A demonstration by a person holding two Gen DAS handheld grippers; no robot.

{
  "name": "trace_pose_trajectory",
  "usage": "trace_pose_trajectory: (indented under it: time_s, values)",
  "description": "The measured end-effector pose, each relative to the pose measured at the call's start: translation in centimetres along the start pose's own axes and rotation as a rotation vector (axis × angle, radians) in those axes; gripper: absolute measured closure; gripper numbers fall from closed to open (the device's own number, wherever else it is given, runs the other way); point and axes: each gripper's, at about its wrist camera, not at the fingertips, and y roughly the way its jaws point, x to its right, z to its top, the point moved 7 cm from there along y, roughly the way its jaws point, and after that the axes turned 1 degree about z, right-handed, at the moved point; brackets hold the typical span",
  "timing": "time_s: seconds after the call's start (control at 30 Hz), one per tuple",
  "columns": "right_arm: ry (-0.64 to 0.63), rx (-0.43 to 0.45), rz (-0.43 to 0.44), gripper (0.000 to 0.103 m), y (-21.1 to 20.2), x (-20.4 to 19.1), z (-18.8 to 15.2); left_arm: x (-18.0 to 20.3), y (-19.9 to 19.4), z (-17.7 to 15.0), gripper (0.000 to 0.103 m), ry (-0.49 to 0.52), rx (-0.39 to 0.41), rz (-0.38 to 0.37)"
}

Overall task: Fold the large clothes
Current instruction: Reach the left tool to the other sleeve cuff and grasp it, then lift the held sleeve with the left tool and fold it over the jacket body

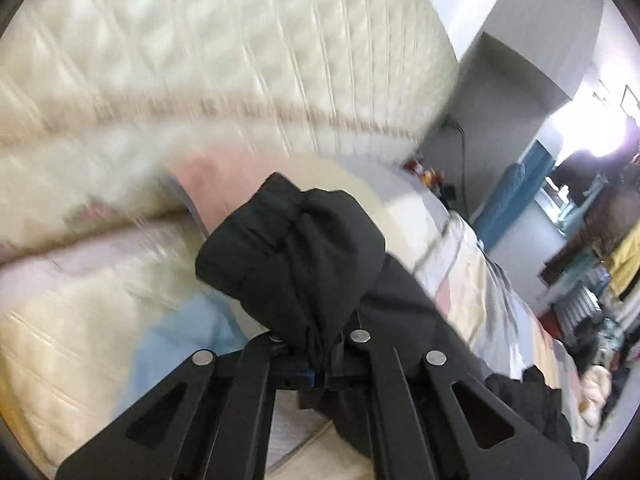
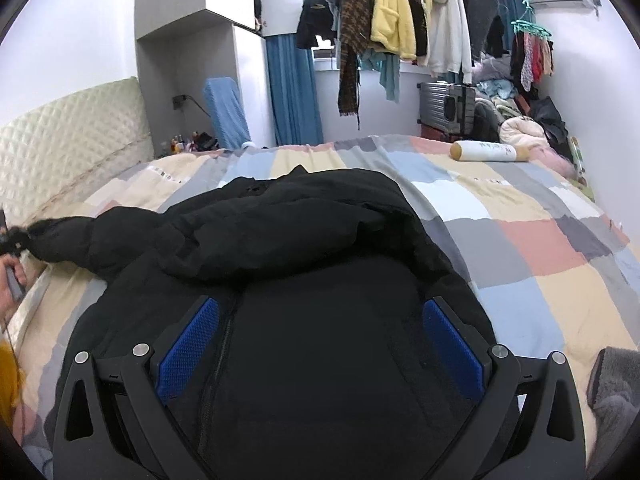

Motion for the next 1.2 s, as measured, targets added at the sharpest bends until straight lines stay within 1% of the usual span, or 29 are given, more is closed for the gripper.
trace_pose_trajectory:
  time_s: [0.1,0.17,0.23,0.33,0.43,0.5,0.6,0.67,0.8,0.83,0.9,0.93,1.03,1.1,1.2]
  values:
    - [0.013,0.003,0.023,0.000,-0.5,0.7,0.0,1.1,-2.9,2.0,0.101,0.027,0.028,0.027]
    - [0.019,0.012,0.035,0.000,-0.9,1.1,0.1,2.7,-5.2,3.2,0.101,0.078,0.055,0.056]
    - [0.018,0.021,0.043,0.000,-1.2,1.7,0.2,4.0,-6.8,4.2,0.101,0.108,0.079,0.068]
    - [0.014,0.027,0.070,0.000,-1.6,2.4,0.1,6.6,-9.5,5.0,0.101,0.169,0.110,0.089]
    - [0.030,0.019,0.097,0.000,-1.5,3.1,-0.4,8.9,-11.4,5.1,0.101,0.187,0.130,0.074]
    - [0.017,0.016,0.110,0.000,-1.6,3.3,-0.7,10.4,-12.8,5.0,0.101,0.203,0.146,0.060]
    - [-0.010,0.029,0.117,0.000,-2.2,3.2,-0.8,14.4,-15.0,4.7,0.101,0.268,0.172,0.043]
    - [-0.015,0.038,0.126,0.000,-2.6,3.3,-0.7,16.8,-16.1,4.2,0.101,0.316,0.189,0.031]
    - [-0.018,0.056,0.129,0.000,-3.3,3.8,-0.7,23.1,-19.1,2.7,0.101,0.443,0.225,-0.006]
    - [-0.021,0.065,0.127,0.000,-3.5,4.0,-0.6,25.4,-20.0,2.0,0.101,0.483,0.234,-0.022]
    - [-0.022,0.077,0.129,0.000,-3.9,4.3,-0.6,28.3,-21.1,1.1,0.101,0.529,0.248,-0.048]
    - [-0.021,0.084,0.129,0.000,-4.1,4.5,-0.6,30.6,-22.0,0.2,0.101,0.564,0.260,-0.069]
    - [-0.012,0.099,0.133,0.000,-4.5,5.3,-0.6,35.0,-23.3,-2.0,0.101,0.617,0.272,-0.121]
    - [0.002,0.101,0.142,0.000,-4.7,5.9,-0.6,38.1,-24.0,-4.3,0.101,0.657,0.272,-0.161]
    - [0.028,0.102,0.145,0.000,-4.6,6.9,-0.4,41.7,-23.9,-7.6,0.101,0.734,0.266,-0.185]
